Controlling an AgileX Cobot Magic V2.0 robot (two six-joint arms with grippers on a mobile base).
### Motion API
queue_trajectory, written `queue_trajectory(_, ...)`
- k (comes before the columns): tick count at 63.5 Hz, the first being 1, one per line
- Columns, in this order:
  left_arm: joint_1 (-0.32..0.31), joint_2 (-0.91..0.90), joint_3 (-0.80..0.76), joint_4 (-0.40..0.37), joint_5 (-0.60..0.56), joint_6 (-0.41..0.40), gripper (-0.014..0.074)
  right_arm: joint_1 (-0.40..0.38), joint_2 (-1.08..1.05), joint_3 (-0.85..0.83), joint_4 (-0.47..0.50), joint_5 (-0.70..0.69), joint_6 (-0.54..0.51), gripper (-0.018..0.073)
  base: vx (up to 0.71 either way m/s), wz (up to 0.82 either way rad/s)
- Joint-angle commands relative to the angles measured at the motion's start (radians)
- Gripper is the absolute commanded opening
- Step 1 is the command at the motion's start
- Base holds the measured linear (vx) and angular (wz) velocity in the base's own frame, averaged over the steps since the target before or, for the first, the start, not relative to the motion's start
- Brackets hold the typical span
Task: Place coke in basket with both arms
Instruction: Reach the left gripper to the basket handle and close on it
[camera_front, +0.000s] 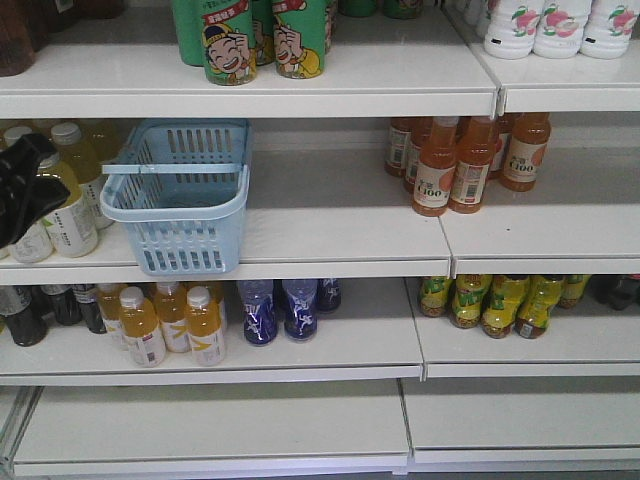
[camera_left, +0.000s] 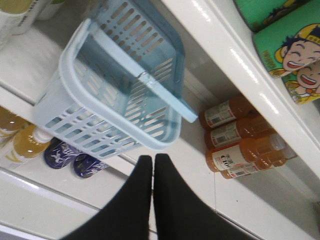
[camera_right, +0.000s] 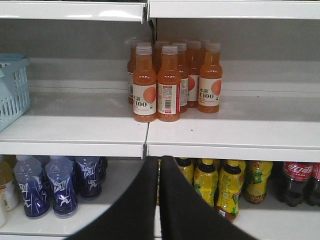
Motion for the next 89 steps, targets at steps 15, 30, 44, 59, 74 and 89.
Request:
queue_trajectory(15, -0.003, 0.168, -0.18, -0.338, 0.172, 0.206, 0.0017, -0.003, -0.018, 0.011, -0.009, -0.075, -0.007, -0.0005, 0.0, 0.0)
queue_trajectory(30, -0.003, 0.249, -0.193, -0.581, 0.248, 0.388, 0.0174, -0.003, -0.018, 0.011, -0.009, -0.075, -0.007, -0.0005, 0.0, 0.0)
queue_trajectory(44, -0.003, 0.306, -0.202, -0.581, 0.241, 0.388, 0.0349, -0.003, -0.018, 0.011, -0.009, -0.075, -0.007, -0.0005, 0.0, 0.0)
queue_trajectory(59, -0.003, 0.395, -0.315, -0.581, 0.227, 0.388, 0.0384, -0.003, -0.018, 0.011, -0.009, -0.075, -0.007, -0.0005, 0.0, 0.0)
queue_trajectory(74, -0.003, 0.505, -0.421, -0.581, 0.234, 0.382, 0.0384, -0.003, -0.018, 0.011, -0.009, -0.073, -0.007, -0.0005, 0.0, 0.0)
queue_trajectory(89, -0.002, 0.568, -0.465, -0.581, 0.215, 0.317, 0.0384, -0.003, -0.018, 0.011, -0.009, -0.074, -0.007, -0.0005, 0.0, 0.0)
